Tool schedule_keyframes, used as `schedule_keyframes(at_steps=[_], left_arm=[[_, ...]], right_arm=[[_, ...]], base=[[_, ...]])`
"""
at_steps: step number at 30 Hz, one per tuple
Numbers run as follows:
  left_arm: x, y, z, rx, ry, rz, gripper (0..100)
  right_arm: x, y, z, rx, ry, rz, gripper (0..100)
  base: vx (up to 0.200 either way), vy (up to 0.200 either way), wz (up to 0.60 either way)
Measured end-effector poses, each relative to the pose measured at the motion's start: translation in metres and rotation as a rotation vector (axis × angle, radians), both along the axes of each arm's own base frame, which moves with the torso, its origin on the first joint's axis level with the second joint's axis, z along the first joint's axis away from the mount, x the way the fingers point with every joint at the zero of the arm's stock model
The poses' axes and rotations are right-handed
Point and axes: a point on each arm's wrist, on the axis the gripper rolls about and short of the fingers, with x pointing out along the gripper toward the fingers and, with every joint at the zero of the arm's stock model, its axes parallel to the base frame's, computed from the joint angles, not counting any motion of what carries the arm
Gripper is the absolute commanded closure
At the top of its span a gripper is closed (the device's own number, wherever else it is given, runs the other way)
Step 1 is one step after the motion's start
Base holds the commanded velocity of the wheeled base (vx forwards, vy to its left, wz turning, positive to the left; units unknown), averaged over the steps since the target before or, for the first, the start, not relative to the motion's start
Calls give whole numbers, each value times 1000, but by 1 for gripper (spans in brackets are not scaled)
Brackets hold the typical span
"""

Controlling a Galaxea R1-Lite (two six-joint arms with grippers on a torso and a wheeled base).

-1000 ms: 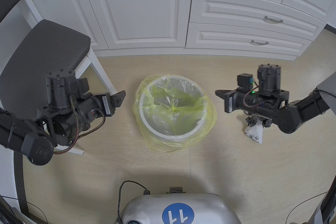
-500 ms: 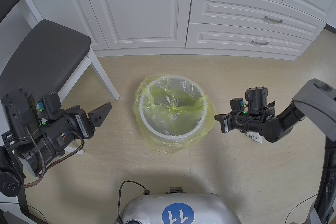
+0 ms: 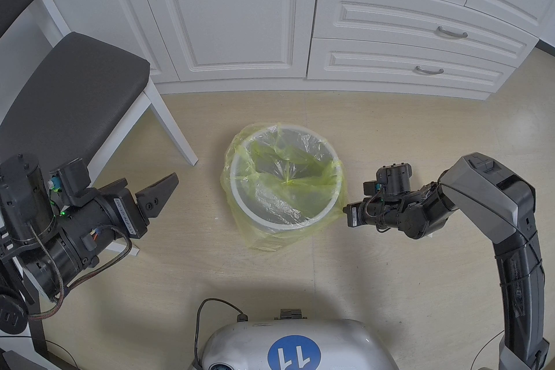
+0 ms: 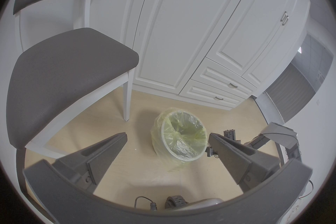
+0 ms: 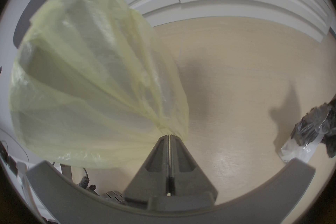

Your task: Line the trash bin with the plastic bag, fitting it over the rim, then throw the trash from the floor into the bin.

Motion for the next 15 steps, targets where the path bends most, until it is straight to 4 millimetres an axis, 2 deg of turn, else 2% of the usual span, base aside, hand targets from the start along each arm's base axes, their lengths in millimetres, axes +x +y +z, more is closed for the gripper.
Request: schedule_keyframes(at_steps=[4, 7, 13, 14, 15], left_arm=[[-1, 0, 0, -1, 0, -1, 0], [-1, 0, 0, -2, 0, -3, 0], [-3, -1, 1, -3, -4, -12, 0], [-4, -1, 1, -2, -6, -15, 0], [-4, -1, 1, -3, -7, -17, 0]], right_arm=[[3, -2, -7, 3, 15, -18, 100], [-1, -4, -3, -16, 14, -19, 100], [-26, -10, 28, -91, -40, 21, 100], [-33, -13, 35, -106, -49, 29, 0], [-40, -15, 41, -118, -59, 36, 0]], base=[[0, 0, 0], [0, 0, 0], [0, 0, 0], [0, 0, 0], [0, 0, 0]])
